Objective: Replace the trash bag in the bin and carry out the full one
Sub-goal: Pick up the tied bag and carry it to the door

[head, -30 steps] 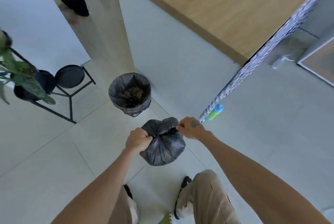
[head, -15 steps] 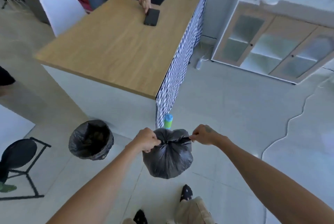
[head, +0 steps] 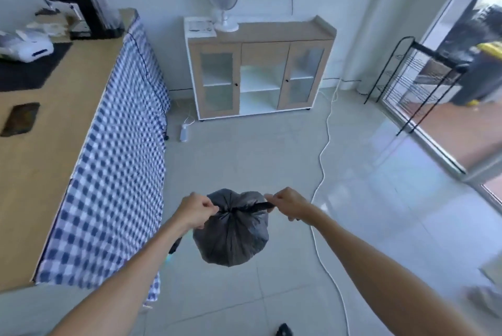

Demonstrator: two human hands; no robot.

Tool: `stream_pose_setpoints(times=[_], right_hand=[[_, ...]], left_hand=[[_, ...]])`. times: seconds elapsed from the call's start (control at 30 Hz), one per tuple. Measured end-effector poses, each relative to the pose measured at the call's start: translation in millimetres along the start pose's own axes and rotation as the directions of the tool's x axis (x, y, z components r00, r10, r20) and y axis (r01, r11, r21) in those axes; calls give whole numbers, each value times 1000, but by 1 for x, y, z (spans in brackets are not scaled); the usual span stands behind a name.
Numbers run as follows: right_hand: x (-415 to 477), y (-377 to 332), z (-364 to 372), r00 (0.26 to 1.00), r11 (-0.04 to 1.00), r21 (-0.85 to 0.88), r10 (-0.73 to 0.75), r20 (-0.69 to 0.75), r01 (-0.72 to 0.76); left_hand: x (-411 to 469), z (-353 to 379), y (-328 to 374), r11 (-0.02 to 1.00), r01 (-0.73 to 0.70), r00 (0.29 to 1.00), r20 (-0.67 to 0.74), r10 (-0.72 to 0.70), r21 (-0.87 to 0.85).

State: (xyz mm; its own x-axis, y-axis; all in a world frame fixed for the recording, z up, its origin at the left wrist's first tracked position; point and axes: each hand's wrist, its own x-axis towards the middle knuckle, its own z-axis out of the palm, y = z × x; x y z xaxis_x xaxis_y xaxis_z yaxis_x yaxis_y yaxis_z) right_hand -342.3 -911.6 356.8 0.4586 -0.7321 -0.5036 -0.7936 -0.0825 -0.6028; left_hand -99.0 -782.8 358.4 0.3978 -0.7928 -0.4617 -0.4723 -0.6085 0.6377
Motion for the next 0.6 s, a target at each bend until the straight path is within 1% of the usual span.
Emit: stream_pose_setpoints(times=[0.1,0.23,0.43,0.53,0.6], right_hand=[[5,45,-69,993,992,80,99,-61,-94],[16,105,-160,965,967,178,211,-154,-183],[35,176,-253,899,906,357,337,-279,-229],[45,204,-292,867,878,413,387,-313,-243],[54,223,-317,826,843,478,440,-353,-245]], left_hand=[[37,35,77,999,-40,999,28,40,24],[92,83,187,988,-147,985,92,143,44],[156,143,314,958,-283,950,149,274,48],[187,169,367,931,-362,917,196,346,48],[215,187,406,908,-416,889,233,394,51]])
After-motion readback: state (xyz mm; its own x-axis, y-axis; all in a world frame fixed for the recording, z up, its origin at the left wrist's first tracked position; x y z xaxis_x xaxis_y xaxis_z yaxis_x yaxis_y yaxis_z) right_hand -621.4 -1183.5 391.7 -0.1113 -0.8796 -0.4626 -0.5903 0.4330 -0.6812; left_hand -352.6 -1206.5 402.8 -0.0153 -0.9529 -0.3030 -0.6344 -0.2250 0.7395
